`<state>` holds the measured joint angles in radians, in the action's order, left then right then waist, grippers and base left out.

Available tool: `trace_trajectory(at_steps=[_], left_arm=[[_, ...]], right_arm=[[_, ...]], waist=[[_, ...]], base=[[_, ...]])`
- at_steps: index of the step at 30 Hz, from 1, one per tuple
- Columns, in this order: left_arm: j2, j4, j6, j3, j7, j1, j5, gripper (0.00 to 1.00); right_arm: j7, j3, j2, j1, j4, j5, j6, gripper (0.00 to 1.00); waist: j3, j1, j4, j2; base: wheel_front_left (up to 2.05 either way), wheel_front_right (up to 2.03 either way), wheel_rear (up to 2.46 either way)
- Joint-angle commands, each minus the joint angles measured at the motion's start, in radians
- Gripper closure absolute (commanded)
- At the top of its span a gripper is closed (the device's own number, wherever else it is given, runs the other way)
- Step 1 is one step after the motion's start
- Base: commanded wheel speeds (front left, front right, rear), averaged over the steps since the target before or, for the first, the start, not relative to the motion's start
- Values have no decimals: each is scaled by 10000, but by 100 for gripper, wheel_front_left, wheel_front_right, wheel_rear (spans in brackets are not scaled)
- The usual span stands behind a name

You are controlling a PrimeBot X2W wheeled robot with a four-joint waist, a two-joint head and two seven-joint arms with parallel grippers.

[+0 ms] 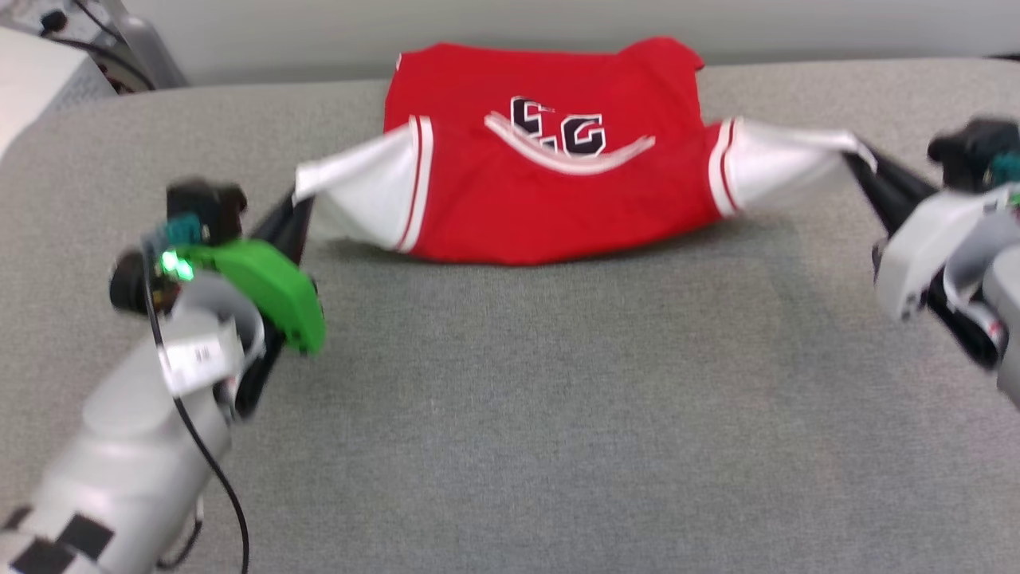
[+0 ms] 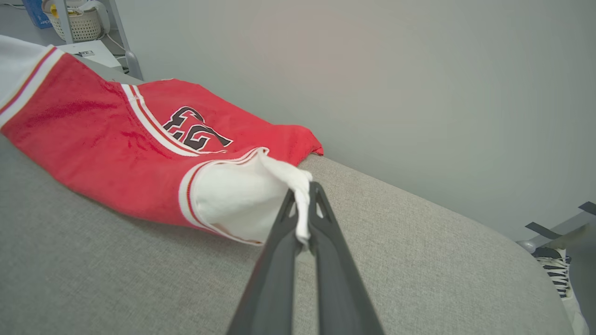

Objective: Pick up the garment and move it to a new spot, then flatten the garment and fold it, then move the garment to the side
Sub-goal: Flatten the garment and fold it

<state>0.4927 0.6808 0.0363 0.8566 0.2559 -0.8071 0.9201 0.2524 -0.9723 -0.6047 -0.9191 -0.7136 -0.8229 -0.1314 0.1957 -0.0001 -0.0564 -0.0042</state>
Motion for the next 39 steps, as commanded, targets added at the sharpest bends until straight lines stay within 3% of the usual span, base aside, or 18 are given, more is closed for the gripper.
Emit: trace_trajectory(at_steps=[1,17,26,38,39], left_arm=[[128,-247,-150,-85,57,554,117,100],[1148,-2855,-1492,-861,58,5920,545,100],[1570,-3211,-1897,-506,-164,6875,386,100],[1340,-3581,-2173,-255,-221,7090,276,100],[1317,-3633,-2187,-250,-220,7057,259,100]], right_arm=[[87,1,-146,495,117,-17,7,100],[92,2377,-800,6221,1417,460,7,100],[-234,3890,-812,8449,1957,791,7,100],[-1715,5403,-591,10082,3239,1271,7,100],[-1856,5548,-553,10121,3352,1323,7,83]], waist=[[-773,1,-5,42],[-1852,1,-40,42],[-2073,1,-8,42],[-2011,1,191,42],[-2010,1,213,42]], base=[[0,0,0],[0,0,0],[0,0,0],[0,0,0],[0,0,0]])
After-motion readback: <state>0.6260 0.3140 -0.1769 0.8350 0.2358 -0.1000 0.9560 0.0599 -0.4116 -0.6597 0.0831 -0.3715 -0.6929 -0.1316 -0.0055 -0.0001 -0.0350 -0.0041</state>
